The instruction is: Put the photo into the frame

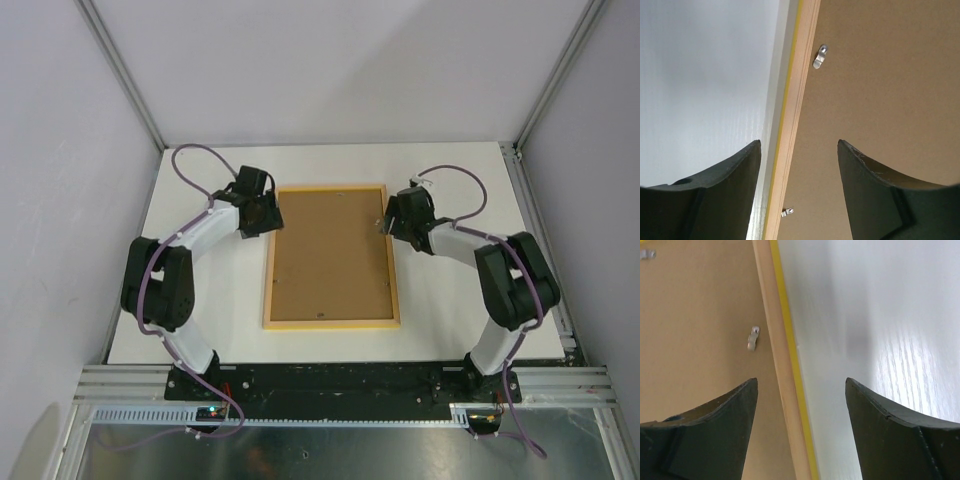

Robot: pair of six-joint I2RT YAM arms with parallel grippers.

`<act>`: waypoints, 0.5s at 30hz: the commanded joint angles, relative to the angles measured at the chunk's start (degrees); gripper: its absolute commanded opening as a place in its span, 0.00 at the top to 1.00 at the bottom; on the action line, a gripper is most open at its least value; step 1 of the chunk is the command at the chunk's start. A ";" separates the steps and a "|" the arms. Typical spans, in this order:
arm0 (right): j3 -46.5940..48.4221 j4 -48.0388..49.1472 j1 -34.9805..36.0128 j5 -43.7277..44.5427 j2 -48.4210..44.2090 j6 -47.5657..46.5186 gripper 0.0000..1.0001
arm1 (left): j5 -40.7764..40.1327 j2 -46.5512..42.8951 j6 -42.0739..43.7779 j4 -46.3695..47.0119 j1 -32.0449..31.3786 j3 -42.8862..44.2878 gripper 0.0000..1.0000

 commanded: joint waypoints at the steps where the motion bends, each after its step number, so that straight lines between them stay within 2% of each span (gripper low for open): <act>1: 4.89 4.86 0.37 4.69 4.80 1.26 0.25 | 1.51 -3.49 1.94 0.81 -0.01 -2.18 0.33; 15: 11.53 3.49 3.21 7.15 14.13 1.87 0.27 | 2.40 -7.48 3.65 1.20 0.14 -5.23 0.33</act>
